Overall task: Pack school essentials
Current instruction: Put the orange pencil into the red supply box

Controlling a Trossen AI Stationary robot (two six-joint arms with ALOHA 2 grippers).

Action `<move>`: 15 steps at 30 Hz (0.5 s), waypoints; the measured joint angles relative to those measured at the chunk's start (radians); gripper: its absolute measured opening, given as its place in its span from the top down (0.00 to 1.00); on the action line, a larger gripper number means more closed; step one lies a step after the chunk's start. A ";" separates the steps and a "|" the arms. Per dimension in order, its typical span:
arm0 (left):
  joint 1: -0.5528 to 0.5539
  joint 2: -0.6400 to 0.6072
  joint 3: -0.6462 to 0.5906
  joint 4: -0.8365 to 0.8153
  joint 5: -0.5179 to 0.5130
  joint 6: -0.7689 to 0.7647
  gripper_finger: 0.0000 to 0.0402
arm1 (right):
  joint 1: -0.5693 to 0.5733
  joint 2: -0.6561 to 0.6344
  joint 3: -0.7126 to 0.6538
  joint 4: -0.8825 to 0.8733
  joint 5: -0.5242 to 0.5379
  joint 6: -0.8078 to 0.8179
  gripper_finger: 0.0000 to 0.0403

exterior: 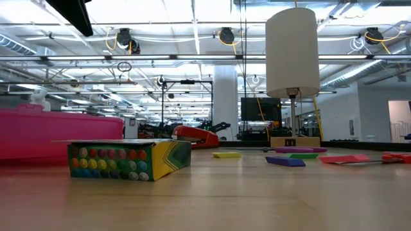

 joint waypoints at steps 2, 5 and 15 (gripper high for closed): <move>0.000 0.000 0.000 0.000 -0.001 0.000 0.64 | 0.010 0.012 0.000 0.001 -0.001 -0.014 0.59; -0.001 0.000 0.000 0.000 -0.001 -0.001 0.64 | 0.015 0.042 0.000 0.002 -0.001 -0.045 0.59; -0.001 0.000 0.000 0.004 -0.001 -0.008 0.64 | 0.012 0.106 0.001 -0.026 -0.075 -0.085 0.60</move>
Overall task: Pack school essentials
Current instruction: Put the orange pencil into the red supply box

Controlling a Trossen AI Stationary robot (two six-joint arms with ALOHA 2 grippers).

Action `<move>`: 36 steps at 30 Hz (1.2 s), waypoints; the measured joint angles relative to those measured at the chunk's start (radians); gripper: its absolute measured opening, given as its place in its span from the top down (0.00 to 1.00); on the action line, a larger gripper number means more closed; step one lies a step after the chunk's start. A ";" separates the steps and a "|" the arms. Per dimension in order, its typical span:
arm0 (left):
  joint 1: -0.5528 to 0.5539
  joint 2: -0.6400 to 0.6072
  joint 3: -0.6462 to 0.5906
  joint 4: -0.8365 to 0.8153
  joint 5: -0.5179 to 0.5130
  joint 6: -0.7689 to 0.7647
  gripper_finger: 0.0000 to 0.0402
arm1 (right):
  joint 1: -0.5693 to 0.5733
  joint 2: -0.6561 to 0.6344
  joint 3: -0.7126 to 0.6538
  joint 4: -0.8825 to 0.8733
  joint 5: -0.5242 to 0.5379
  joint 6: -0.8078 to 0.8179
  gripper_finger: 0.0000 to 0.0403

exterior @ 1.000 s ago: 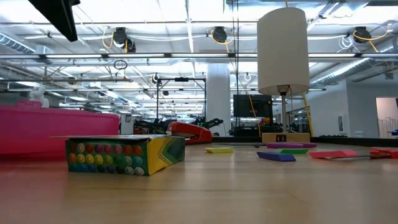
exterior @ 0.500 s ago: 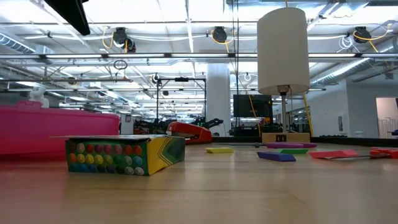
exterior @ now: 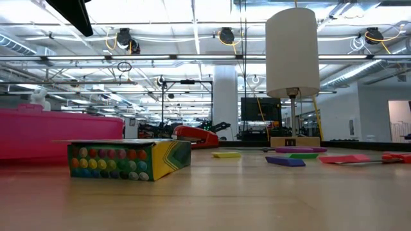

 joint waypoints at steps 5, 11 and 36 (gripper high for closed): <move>0.000 0.000 0.000 0.017 -0.007 0.004 0.64 | 0.000 -0.002 -0.004 -0.020 -0.001 0.046 0.65; 0.000 0.000 0.000 0.039 -0.008 0.020 0.64 | 0.000 -0.006 -0.047 0.028 0.001 0.096 0.78; 0.000 0.000 0.000 0.042 -0.017 0.052 0.64 | 0.001 -0.001 -0.059 0.031 0.028 0.148 0.95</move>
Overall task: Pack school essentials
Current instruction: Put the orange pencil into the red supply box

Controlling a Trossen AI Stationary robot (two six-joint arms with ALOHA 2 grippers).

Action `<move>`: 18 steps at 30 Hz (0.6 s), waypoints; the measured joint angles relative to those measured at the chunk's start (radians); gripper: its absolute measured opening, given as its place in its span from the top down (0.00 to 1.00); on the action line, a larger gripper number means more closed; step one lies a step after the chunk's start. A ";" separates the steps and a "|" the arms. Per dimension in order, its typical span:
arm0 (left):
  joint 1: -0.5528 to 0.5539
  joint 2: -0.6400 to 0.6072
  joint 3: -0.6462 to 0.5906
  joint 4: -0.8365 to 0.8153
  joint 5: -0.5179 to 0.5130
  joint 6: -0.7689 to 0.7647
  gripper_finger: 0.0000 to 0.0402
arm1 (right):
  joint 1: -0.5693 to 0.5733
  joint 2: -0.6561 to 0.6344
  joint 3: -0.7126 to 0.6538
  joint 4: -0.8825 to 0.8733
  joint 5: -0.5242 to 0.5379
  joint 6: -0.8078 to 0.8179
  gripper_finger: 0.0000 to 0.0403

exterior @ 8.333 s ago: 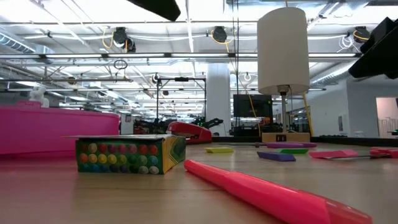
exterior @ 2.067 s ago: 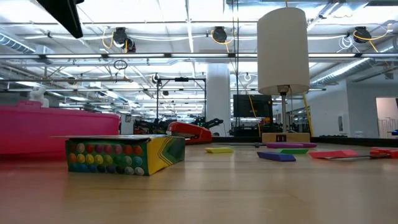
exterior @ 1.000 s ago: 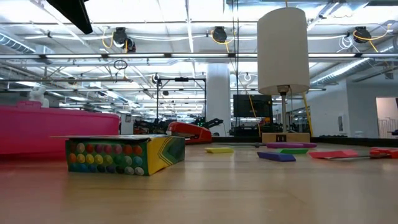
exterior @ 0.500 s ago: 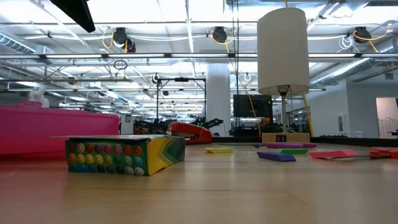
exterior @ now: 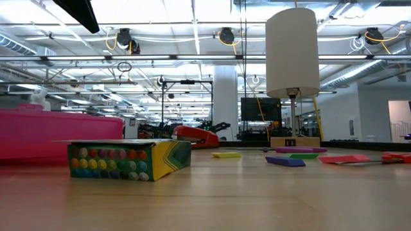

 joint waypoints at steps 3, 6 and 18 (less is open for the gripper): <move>0.000 0.000 0.000 0.000 0.000 0.000 0.64 | 0.000 0.000 0.002 -0.003 0.016 -0.003 0.95; 0.000 0.000 0.000 0.000 -0.005 0.000 0.64 | 0.000 0.000 0.002 -0.006 0.022 -0.003 0.95; 0.000 0.000 0.000 0.001 -0.026 0.003 0.64 | -0.005 -0.054 -0.004 -0.010 0.148 -0.022 0.95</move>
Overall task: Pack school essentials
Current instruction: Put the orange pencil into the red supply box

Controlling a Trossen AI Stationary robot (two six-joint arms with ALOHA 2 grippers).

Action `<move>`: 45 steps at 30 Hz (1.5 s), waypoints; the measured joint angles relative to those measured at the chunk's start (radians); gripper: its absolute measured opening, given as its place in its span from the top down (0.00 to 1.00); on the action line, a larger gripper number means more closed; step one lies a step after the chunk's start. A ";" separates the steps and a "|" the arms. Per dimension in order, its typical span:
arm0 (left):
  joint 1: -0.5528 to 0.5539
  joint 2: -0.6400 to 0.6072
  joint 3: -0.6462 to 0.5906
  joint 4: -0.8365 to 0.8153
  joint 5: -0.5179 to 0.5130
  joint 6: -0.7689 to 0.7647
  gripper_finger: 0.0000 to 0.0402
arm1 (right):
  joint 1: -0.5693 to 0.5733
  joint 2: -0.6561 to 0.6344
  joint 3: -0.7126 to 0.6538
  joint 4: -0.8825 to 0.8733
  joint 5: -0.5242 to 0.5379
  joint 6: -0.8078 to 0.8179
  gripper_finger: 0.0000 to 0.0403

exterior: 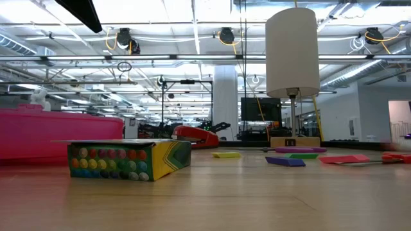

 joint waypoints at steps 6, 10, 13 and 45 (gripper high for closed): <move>0.000 0.000 0.000 0.003 0.000 0.002 0.64 | -0.015 -0.013 0.002 0.013 0.057 -0.058 0.95; 0.000 0.000 0.000 0.011 -0.002 0.023 0.64 | -0.041 -0.016 0.003 0.032 0.106 -0.122 0.95; 0.000 0.000 0.000 0.061 -0.003 0.075 0.64 | -0.067 -0.029 0.003 0.064 0.150 -0.196 0.95; -0.010 0.000 -0.035 0.067 -0.196 0.224 0.40 | -0.354 -0.106 -0.222 0.896 0.390 -1.165 0.95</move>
